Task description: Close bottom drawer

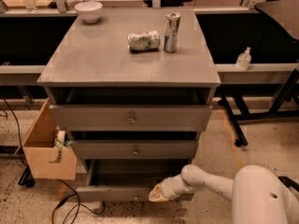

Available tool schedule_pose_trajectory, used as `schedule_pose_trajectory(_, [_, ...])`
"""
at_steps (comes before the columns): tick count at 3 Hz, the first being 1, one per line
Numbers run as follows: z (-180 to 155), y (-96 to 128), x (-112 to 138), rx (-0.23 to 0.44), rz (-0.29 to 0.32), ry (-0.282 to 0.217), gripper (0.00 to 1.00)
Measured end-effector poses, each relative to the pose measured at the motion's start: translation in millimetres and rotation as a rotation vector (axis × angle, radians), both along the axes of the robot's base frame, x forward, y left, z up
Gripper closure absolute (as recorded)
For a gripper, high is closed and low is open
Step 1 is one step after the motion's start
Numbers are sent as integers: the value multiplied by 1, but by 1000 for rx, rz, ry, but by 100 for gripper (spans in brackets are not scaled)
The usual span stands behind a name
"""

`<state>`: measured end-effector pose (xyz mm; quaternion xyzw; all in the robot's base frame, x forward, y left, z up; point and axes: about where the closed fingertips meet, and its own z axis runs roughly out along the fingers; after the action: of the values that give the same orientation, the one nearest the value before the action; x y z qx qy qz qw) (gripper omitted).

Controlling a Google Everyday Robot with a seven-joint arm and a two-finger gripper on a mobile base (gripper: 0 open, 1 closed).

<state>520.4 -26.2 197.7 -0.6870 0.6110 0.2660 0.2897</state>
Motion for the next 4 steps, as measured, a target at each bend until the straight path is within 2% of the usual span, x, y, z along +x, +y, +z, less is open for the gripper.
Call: schedule_pose_trajectory(4, [0,0,0,0,0,0,100])
